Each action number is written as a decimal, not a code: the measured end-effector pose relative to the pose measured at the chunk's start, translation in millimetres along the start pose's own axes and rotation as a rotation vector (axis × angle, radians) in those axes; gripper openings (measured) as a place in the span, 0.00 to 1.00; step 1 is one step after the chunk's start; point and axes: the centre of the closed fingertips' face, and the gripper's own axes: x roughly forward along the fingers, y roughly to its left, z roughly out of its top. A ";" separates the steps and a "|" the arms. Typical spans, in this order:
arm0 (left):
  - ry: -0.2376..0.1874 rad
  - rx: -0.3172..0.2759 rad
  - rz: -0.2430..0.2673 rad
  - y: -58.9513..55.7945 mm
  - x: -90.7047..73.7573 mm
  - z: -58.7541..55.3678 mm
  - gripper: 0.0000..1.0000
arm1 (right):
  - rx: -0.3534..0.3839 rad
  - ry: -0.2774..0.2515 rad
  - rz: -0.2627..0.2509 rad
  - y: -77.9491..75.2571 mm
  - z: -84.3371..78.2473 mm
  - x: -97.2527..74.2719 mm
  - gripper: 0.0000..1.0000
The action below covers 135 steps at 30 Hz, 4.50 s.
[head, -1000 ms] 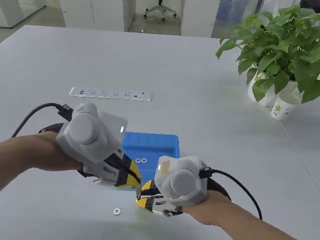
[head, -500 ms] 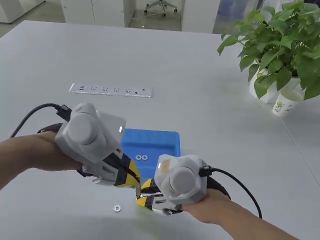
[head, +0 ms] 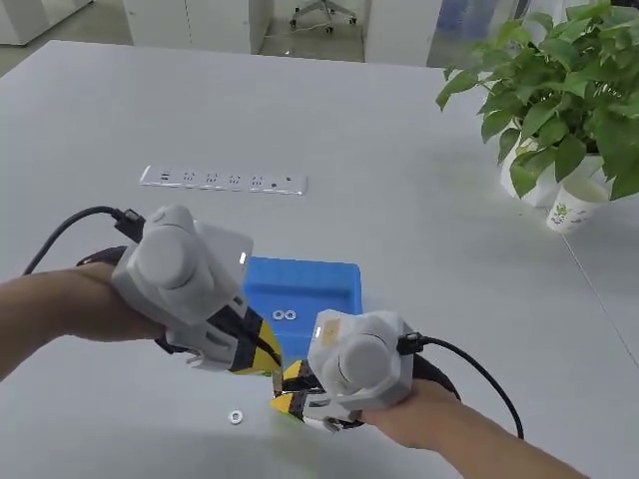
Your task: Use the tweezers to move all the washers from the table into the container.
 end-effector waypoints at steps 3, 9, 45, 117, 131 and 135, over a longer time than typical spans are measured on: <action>-0.001 -0.001 -0.001 0.1 0.2 0.2 0.05 | 0.003 0.000 0.000 0.1 -0.1 -0.2 0.11; -0.002 -0.001 0.000 0.4 0.5 -0.2 0.05 | 0.005 0.001 0.003 0.1 -0.9 -0.3 0.11; -0.011 -0.001 0.008 5.3 -25.9 21.1 0.05 | -0.010 -0.019 -0.025 -7.7 25.9 -18.8 0.11; -0.003 0.034 0.081 93.4 -12.7 28.1 0.05 | -0.004 -0.006 -0.076 -102.1 16.6 -22.6 0.11; 0.003 0.016 0.084 103.6 1.6 18.0 0.05 | 0.011 0.024 -0.056 -110.1 2.5 -11.9 0.11; 0.004 0.014 0.083 103.8 4.9 17.5 0.05 | 0.003 0.036 -0.055 -110.9 -1.0 -11.5 0.11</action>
